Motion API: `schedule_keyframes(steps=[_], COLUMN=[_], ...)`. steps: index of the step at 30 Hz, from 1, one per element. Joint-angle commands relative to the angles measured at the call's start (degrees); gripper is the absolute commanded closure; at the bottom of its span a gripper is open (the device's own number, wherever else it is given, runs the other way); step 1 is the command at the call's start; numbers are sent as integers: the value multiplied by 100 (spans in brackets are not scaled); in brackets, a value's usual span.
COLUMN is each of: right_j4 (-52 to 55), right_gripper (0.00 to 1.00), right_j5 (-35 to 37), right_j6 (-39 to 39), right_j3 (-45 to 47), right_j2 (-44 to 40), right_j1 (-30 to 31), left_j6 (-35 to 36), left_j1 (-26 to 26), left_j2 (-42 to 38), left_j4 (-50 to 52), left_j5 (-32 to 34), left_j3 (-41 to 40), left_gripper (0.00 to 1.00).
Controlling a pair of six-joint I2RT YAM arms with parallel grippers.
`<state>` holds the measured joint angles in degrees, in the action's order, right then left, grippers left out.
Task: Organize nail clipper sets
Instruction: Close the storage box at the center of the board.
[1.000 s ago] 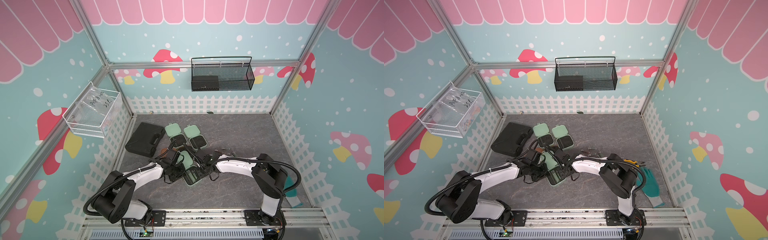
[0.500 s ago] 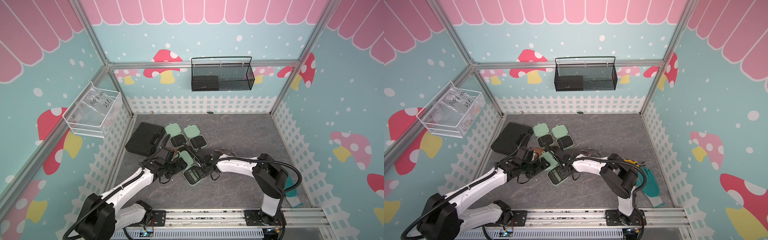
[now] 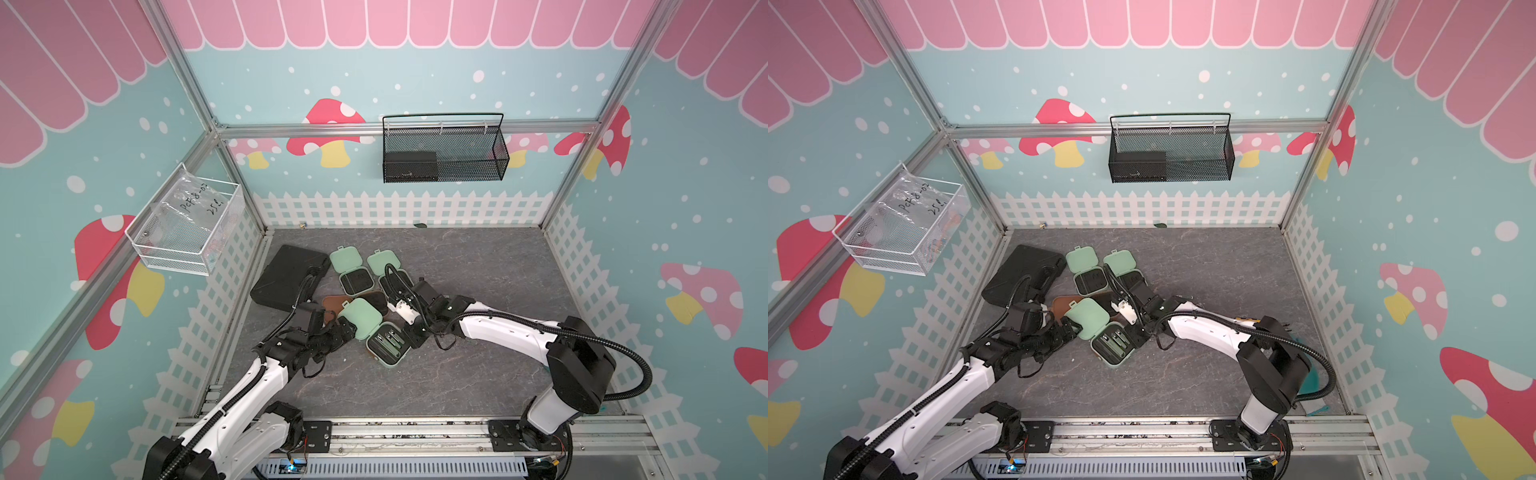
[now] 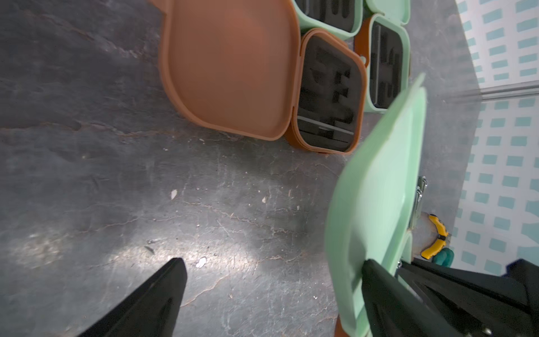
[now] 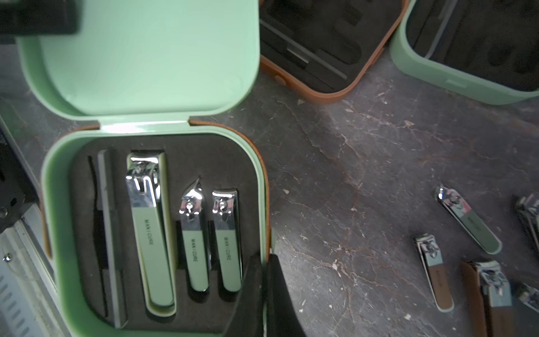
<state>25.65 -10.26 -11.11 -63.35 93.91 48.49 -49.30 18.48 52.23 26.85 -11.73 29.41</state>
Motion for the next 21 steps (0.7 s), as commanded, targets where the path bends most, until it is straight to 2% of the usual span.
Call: schedule_keyframes(steps=[1, 6, 12, 16, 21], right_j4=[-122, -267, -239, -22, 19], right_gripper=[100, 100, 100, 100, 100], right_j5=[-255, -445, -549, -47, 650], right_j6=[300, 415, 972, 1299, 1504], right_j3=[82, 139, 65, -155, -454], right_j2=[44, 84, 260, 572, 1027], right_j1=[29, 38, 99, 150, 170], left_j6=[-128, -165, -214, -113, 3], left_j1=[-37, -42, -63, -62, -64], left_j2=[-305, -451, -209, -104, -228], left_j4=[-830, -1314, -2359, -2852, -2927], left_j5=[-264, -439, -722, -799, -852], left_j3=[-196, -444, -711, -754, -724], left_gripper=[3, 1, 1, 1, 1])
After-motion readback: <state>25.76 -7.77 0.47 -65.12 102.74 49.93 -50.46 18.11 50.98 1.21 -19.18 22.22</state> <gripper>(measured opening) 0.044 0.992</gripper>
